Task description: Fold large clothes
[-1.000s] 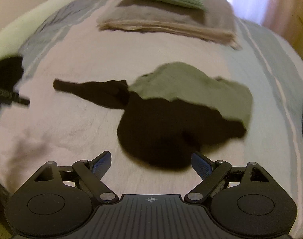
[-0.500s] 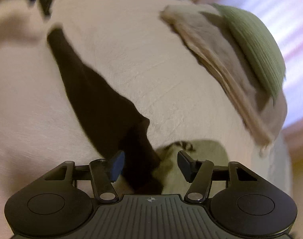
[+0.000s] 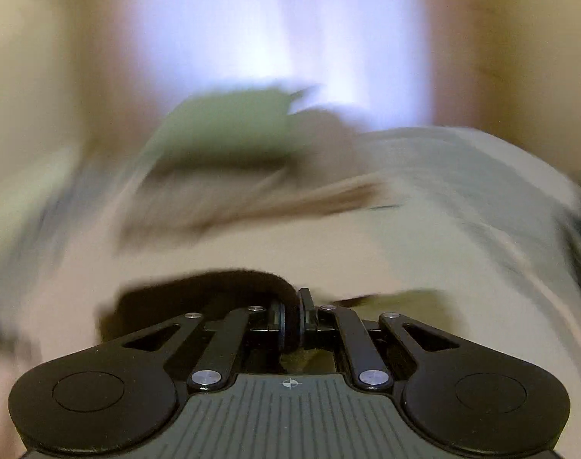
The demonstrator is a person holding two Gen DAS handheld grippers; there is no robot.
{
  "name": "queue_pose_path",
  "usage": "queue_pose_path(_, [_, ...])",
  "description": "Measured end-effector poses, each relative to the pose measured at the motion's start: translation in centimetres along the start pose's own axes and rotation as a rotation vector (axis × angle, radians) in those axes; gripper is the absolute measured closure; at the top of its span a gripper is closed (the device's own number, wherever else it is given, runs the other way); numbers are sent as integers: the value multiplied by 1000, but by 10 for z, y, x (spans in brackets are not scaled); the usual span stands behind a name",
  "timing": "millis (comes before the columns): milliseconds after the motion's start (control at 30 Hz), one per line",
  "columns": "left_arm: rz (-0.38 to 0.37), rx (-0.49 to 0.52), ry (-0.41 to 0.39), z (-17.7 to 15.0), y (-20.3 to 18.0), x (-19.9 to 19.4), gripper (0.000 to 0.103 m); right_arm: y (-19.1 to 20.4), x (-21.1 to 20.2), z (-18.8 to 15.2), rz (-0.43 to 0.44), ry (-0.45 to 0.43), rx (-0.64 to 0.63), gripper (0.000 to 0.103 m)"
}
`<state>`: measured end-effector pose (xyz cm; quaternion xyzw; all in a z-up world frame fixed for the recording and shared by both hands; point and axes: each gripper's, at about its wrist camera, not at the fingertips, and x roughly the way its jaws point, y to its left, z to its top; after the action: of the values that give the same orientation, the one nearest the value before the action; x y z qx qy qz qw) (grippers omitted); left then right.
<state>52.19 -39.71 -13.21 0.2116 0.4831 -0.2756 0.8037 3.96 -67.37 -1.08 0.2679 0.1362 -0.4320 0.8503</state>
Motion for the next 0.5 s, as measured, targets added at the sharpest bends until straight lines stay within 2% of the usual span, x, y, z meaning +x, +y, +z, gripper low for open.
queue_pose_path(67, [-27, 32, -13, 3, -27, -9, 32, -79, -54, 15, -106, -106, 217, 100])
queue_pose_path(133, [-62, 87, -21, 5, -63, -15, 33, -153, -95, 12, -236, -149, 399, 100])
queue_pose_path(200, [-112, 152, -23, 5, -110, -20, 33, -222, -117, -3, -406, -98, 549, 100])
queue_pose_path(267, [-175, 208, -15, 4, -158, -22, 33, -287, -121, -28, -527, 32, 706, 98])
queue_pose_path(333, [-262, 278, 1, 5, -220, -24, 33, -334, -126, -54, -536, 88, 885, 96])
queue_pose_path(433, [-401, 404, 7, 10, -317, -30, 30, -381, -134, -82, -430, 83, 1112, 87])
queue_pose_path(500, [-489, 501, -2, 15, -384, -32, 25, -399, -142, -82, -373, 33, 1133, 61])
